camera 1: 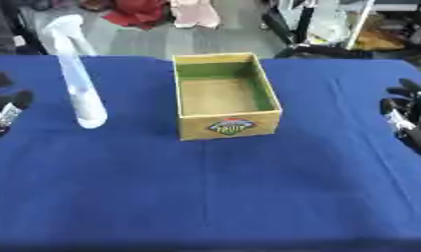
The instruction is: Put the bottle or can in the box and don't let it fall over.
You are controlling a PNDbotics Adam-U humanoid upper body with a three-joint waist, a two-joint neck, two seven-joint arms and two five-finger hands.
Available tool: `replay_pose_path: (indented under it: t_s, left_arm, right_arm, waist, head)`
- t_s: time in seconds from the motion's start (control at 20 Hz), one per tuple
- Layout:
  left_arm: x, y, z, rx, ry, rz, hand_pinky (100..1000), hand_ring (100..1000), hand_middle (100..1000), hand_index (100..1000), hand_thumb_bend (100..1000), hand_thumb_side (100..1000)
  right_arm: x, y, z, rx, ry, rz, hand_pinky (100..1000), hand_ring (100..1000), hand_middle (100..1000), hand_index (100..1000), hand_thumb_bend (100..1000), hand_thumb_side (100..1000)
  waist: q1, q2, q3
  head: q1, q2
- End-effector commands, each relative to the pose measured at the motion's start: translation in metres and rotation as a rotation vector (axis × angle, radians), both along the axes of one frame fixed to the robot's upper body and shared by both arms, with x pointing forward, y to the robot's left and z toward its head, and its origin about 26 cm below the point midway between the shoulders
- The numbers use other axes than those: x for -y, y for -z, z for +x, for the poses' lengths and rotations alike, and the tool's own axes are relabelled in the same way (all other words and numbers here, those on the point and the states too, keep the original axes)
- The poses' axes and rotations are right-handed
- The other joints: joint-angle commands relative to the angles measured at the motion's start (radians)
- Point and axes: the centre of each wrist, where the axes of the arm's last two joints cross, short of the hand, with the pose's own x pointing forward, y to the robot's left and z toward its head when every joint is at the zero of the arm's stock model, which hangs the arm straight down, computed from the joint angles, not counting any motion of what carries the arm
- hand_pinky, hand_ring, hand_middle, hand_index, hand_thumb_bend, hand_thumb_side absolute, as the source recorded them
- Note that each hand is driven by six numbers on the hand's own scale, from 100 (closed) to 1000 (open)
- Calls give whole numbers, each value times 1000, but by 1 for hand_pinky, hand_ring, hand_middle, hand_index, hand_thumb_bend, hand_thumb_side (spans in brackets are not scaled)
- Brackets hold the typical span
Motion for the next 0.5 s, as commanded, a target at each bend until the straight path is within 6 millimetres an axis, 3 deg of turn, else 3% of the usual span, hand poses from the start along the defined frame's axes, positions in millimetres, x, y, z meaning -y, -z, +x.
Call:
replay_pose_path:
  t_s: [0.05,0.5]
  left_arm:
    - [-1,-13,1,28,4,30,819,746,840,940,678,722]
    - [-2,-14,11,-14,1,66,821,749,841,935,730,715]
  right_arm:
    - [7,-11,3,22,0,-33,842,815,822,959,317,567]
    - [5,-13,4,28,-6,-14,842,814,821,958,306,573]
  waist:
    - [1,-4,0]
    - [-3,2,-6]
  head:
    - [-4,6]
    - [-8,6]
